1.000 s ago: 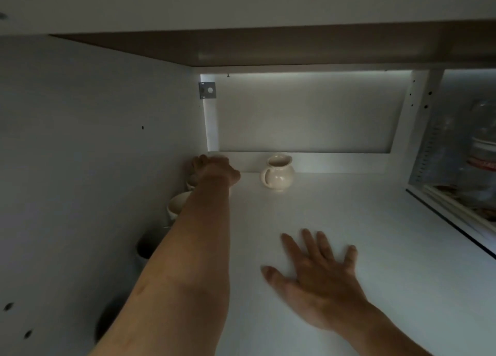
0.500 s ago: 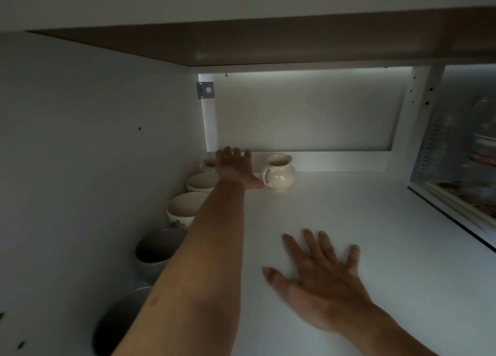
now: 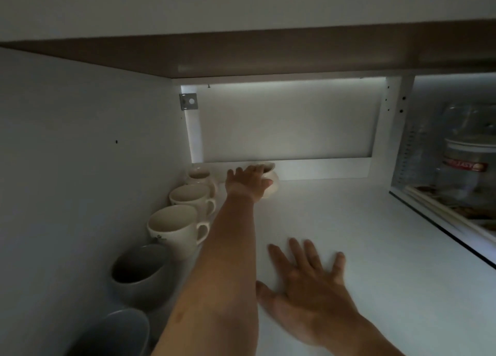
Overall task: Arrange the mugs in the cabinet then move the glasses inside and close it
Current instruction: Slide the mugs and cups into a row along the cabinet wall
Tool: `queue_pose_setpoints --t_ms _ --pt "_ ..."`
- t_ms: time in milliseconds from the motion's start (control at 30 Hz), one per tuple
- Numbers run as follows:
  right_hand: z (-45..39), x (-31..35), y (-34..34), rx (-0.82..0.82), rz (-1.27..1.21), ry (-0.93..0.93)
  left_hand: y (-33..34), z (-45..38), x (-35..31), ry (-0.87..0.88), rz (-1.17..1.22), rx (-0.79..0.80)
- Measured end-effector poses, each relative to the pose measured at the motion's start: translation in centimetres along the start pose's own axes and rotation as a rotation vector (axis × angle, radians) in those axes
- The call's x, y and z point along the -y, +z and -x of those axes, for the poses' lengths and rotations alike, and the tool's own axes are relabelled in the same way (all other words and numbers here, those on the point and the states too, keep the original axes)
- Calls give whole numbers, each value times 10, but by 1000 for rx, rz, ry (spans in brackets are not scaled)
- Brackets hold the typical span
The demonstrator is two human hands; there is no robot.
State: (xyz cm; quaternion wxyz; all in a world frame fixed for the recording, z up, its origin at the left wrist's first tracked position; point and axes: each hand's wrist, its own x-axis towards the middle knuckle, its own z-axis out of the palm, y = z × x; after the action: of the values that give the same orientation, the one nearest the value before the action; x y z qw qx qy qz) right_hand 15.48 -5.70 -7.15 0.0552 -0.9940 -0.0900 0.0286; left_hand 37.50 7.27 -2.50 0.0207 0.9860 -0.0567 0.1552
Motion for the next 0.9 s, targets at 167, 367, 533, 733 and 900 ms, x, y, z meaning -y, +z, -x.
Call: queue_pose_setpoints --t_ms 167,367,533,733,900 --pt "-2 1 -1 3 -3 8 0 -6 8 -103 -12 -36" --pt "-2 1 1 -6 4 18 -5 -12 10 -39 160 13" --pt "-2 2 -2 -1 2 22 -5 -8 0 -24 252 -23" --pt "-2 2 -1 -21 5 25 -7 -1 2 -71 254 -127" --pt "-4 2 1 -23 -28 36 2 -6 22 -140 196 -192"
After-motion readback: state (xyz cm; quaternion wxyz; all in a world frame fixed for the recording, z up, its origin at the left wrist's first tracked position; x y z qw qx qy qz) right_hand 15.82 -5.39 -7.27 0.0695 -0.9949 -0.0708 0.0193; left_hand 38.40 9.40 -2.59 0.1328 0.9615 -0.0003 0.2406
